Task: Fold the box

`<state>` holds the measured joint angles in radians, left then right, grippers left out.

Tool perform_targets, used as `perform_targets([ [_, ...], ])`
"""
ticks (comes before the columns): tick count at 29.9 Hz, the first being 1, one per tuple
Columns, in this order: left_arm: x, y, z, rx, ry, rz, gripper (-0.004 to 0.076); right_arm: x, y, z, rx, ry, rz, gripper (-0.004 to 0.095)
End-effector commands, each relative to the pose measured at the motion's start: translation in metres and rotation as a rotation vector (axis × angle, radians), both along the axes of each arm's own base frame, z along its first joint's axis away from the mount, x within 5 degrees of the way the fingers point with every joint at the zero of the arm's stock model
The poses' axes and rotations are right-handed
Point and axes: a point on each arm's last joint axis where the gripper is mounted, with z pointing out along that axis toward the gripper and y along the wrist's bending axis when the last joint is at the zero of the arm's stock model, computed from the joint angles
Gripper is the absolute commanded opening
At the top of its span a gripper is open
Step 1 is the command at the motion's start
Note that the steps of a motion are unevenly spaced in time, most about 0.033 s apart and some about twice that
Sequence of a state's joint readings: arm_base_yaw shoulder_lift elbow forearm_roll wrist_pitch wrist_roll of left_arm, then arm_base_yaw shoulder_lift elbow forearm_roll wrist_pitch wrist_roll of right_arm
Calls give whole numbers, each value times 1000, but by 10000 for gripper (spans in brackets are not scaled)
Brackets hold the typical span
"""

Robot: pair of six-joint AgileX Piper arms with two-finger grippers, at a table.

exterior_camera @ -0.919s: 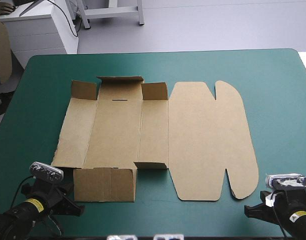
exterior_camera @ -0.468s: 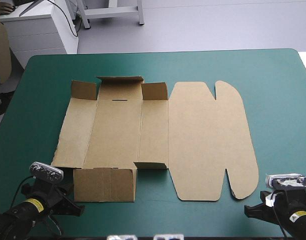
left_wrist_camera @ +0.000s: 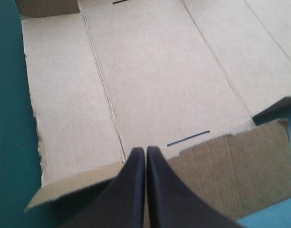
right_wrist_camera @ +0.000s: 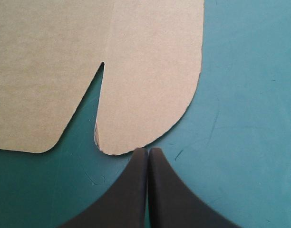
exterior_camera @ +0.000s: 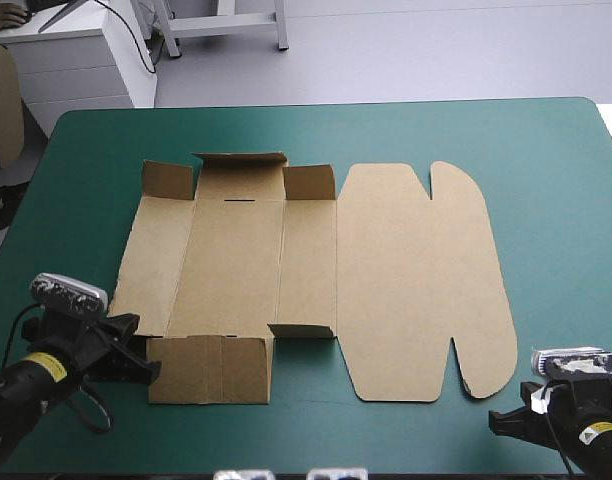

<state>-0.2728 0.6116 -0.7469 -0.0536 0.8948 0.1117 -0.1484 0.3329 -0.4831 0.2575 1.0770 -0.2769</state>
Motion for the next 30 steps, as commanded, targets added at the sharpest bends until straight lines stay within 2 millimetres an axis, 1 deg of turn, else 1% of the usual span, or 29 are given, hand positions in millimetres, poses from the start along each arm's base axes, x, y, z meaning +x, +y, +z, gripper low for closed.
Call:
perform_targets([
  [1,25,-7,25,-34,-36,11,-8,4,0,10,0,-63,-6,-14],
  [4,50,-14,33,-23,2,12,-8,4,0,10,3,-62,-8,-14],
  [8,91,-26,35,-10,73,14,-8,4,0,10,3,-62,-9,-14],
  [12,129,-37,39,-2,103,14,-8,4,0,10,3,-62,-9,-14],
  [15,158,-37,42,-29,126,41,-8,4,0,10,3,-62,-9,-14],
  [17,177,-31,41,-91,160,59,-8,4,0,10,3,-62,-9,-14],
  [19,193,-18,38,-161,198,71,-8,4,0,10,3,-62,-9,-14],
  [22,208,5,30,-272,245,86,-8,4,0,10,3,-62,-9,-14],
  [26,217,44,15,-327,305,145,-8,4,0,10,3,-62,-9,-14],
  [30,214,82,2,-336,372,206,-8,4,0,10,3,-62,-9,-14],
])
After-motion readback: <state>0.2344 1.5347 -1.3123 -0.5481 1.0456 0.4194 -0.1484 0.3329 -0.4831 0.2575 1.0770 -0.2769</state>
